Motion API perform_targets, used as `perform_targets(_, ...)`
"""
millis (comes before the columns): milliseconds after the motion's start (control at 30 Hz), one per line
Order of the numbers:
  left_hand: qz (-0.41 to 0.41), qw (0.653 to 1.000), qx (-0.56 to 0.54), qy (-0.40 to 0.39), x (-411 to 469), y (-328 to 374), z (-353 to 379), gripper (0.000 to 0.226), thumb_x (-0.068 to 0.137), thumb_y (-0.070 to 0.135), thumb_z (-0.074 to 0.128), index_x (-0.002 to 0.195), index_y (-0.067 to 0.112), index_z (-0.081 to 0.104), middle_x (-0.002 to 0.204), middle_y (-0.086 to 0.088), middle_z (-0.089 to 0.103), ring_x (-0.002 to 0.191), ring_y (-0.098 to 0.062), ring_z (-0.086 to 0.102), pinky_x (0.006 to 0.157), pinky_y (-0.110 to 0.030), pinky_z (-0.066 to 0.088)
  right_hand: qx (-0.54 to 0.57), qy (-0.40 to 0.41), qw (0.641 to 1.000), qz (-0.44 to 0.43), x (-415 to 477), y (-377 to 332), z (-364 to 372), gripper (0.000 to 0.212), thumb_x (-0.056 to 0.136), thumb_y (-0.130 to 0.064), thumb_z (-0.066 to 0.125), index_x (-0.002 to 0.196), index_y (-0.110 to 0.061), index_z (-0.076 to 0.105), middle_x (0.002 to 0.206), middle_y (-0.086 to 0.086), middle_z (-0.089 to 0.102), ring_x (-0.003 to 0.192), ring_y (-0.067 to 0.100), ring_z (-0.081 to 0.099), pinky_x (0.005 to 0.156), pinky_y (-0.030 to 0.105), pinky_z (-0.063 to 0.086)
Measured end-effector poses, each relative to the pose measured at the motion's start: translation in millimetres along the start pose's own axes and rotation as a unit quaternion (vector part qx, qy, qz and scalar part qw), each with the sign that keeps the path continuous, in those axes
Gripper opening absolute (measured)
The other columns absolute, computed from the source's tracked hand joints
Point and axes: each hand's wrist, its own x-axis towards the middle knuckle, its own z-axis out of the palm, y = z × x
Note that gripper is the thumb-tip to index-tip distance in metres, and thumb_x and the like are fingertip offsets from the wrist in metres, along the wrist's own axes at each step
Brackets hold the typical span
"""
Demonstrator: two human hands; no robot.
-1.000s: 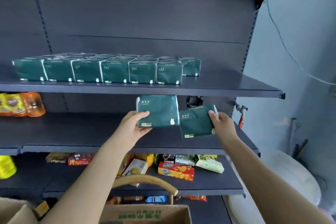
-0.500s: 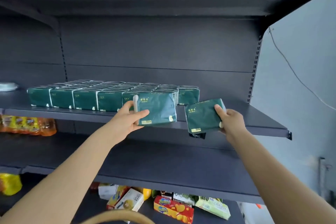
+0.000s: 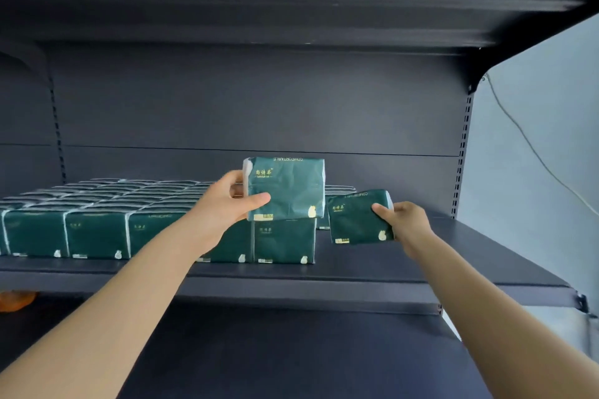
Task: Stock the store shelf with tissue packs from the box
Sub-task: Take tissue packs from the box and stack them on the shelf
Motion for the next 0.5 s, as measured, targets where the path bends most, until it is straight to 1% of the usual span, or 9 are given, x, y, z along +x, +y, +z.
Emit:
perform_targets(67,0.001,1.0,-0.006,0.018,20.0,-4.9,-5.1,0.036,0.082,0.009,0.07,0.115,0.019,0.056,0.112,-0.002,0.065,0.102,-0.016,0.063,0.078,-0.025,0.049,-0.05,0.016,0.998,-0.016,20.8,1.9,17.6,0.038,0.081,-0.038,0.07,0.094,-0.003,0.064,0.09,0.009,0.068,0.07,0.023,0.06,0.06,0.029,0.049)
perform_targets(133,-0.001,1.0,-0.01,0.027,37.9,-11.0,-8.1,0.037,0.082,0.009,0.07,0.116,0.015,0.056,0.11,-0.001,0.066,0.101,-0.016,0.063,0.079,-0.026,0.05,-0.104,0.033,0.994,-0.027,37.9,4.5,35.2,0.033,0.083,-0.038,0.067,0.087,-0.006,0.062,0.086,0.007,0.065,0.077,0.026,0.06,0.068,0.032,0.048)
perform_targets(167,-0.001,1.0,-0.01,0.026,45.5,-14.1,-9.1,0.036,0.082,0.009,0.07,0.116,0.015,0.057,0.109,-0.001,0.066,0.101,-0.016,0.064,0.081,-0.027,0.05,-0.117,0.042,0.992,-0.029,44.9,6.8,43.3,0.031,0.084,-0.038,0.067,0.089,-0.008,0.062,0.085,0.006,0.064,0.08,0.027,0.06,0.069,0.031,0.047)
perform_targets(233,0.0,1.0,-0.015,0.022,60.3,-19.6,-10.1,0.036,0.083,0.009,0.07,0.116,0.014,0.057,0.109,-0.001,0.067,0.101,-0.017,0.065,0.083,-0.028,0.05,-0.13,0.056,0.99,-0.026,58.2,11.7,56.8,0.03,0.085,-0.037,0.065,0.093,-0.008,0.062,0.084,0.004,0.061,0.077,0.024,0.059,0.065,0.029,0.043)
perform_targets(300,0.0,0.999,-0.028,0.019,72.2,-25.0,-10.8,0.037,0.082,0.008,0.07,0.117,0.014,0.057,0.106,-0.001,0.067,0.099,-0.016,0.065,0.078,-0.025,0.05,-0.152,0.063,0.986,-0.017,68.2,17.3,66.6,0.029,0.087,-0.036,0.062,0.09,-0.007,0.06,0.079,0.004,0.058,0.071,0.023,0.057,0.059,0.028,0.037)
perform_targets(400,-0.003,0.999,-0.04,0.014,83.7,-32.8,-9.1,0.037,0.082,0.008,0.07,0.117,0.014,0.057,0.103,0.001,0.068,0.095,-0.013,0.066,0.074,-0.023,0.048,-0.19,0.076,0.979,-0.016,78.6,29.0,74.9,0.035,0.09,-0.034,0.06,0.073,-0.004,0.054,0.065,0.004,0.051,0.067,0.025,0.049,0.057,0.03,0.032)
perform_targets(433,-0.005,0.999,-0.04,0.011,85.9,-35.2,-8.0,0.037,0.082,0.009,0.07,0.116,0.015,0.057,0.104,0.001,0.068,0.095,-0.013,0.066,0.073,-0.022,0.048,-0.203,0.077,0.976,-0.017,80.1,33.3,76.5,0.039,0.09,-0.033,0.06,0.066,-0.006,0.047,0.06,0.002,0.049,0.062,0.022,0.046,0.054,0.031,0.03)
perform_targets(500,-0.005,0.999,-0.042,0.003,88.8,-37.9,-5.2,0.037,0.082,0.009,0.07,0.116,0.015,0.057,0.105,0.0,0.068,0.095,-0.013,0.067,0.074,-0.022,0.048,-0.222,0.073,0.972,-0.021,81.7,40.3,79.7,0.046,0.091,-0.034,0.059,0.059,-0.011,0.035,0.054,0.0,0.044,0.053,0.015,0.041,0.047,0.029,0.027)
